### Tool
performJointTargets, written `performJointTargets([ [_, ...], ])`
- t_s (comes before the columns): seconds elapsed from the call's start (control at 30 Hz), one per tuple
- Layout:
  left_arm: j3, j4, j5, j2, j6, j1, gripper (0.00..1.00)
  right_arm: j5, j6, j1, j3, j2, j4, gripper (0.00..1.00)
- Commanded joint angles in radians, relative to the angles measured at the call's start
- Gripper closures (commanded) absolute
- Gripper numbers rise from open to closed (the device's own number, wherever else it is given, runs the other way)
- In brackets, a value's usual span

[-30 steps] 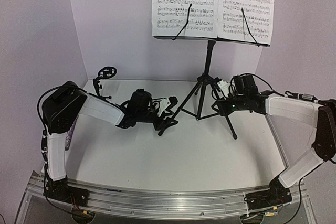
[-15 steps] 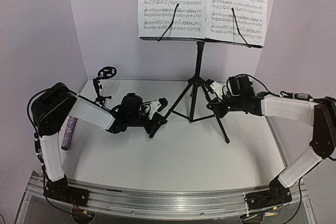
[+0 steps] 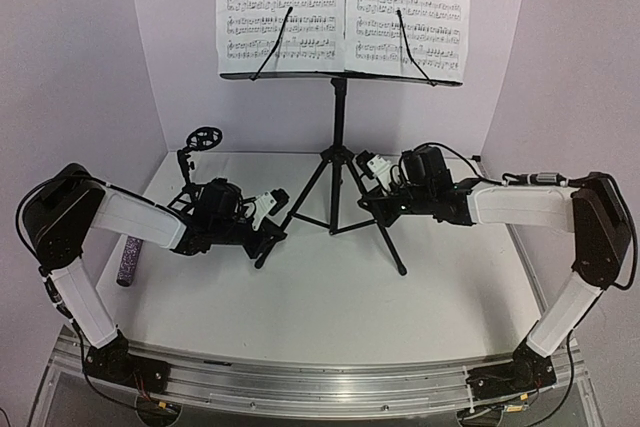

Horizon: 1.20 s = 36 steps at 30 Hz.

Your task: Pack up the instrument practice props

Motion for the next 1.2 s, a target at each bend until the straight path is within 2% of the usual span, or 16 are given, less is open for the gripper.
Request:
performJointTargets([
  [0.0, 0.002, -0.068, 0.068, -0.021, 0.056, -0.015, 0.9, -0.065, 0.072, 0.035, 0.012, 0.034, 0.015, 0.97],
  [0.07, -0.003, -0.068, 0.09, -0.031, 0.063, -0.015, 0.71, -0.051, 0.063, 0.037, 0.003, 0.022, 0.013, 0.9],
  [0.13, -0.001, -0.07, 0.095, -0.044, 0.063, -0.016, 0.6, -0.043, 0.057, 0.037, -0.003, 0.008, 0.013, 0.81],
  [0.33, 0.032, -0.145, 0.094, -0.114, 0.071, -0.015, 0.44, -0.027, 0.044, 0.042, 0.004, -0.02, -0.011, 0.53],
  [0.5, 0.018, -0.21, 0.116, -0.258, 0.088, -0.013, 0.35, 0.048, 0.064, 0.047, -0.004, -0.099, -0.101, 0.35],
  [0.53, 0.01, -0.216, 0.127, -0.291, 0.091, -0.013, 0.33, 0.074, 0.077, 0.047, -0.015, -0.12, -0.115, 0.27],
  [0.57, 0.006, -0.225, 0.14, -0.318, 0.09, -0.013, 0.31, 0.098, 0.092, 0.047, -0.031, -0.151, -0.125, 0.11],
  [0.6, 0.006, -0.24, 0.152, -0.354, 0.088, -0.013, 0.28, 0.131, 0.104, 0.047, -0.048, -0.184, -0.137, 0.08],
  [0.73, 0.046, -0.334, 0.198, -0.457, 0.075, 0.0, 0.25, 0.199, 0.18, 0.048, -0.038, -0.279, -0.307, 0.06],
  [0.87, 0.082, -0.455, 0.284, -0.6, 0.067, 0.042, 0.28, 0.19, 0.211, 0.1, 0.037, -0.332, -0.625, 0.07],
  [1.0, 0.111, -0.535, 0.337, -0.739, 0.027, 0.056, 0.29, 0.034, 0.283, 0.188, 0.11, -0.395, -0.786, 0.12],
  [1.17, 0.207, -0.503, 0.29, -0.834, -0.151, 0.062, 0.31, -0.105, 0.402, 0.305, 0.307, -0.392, -0.829, 0.16],
])
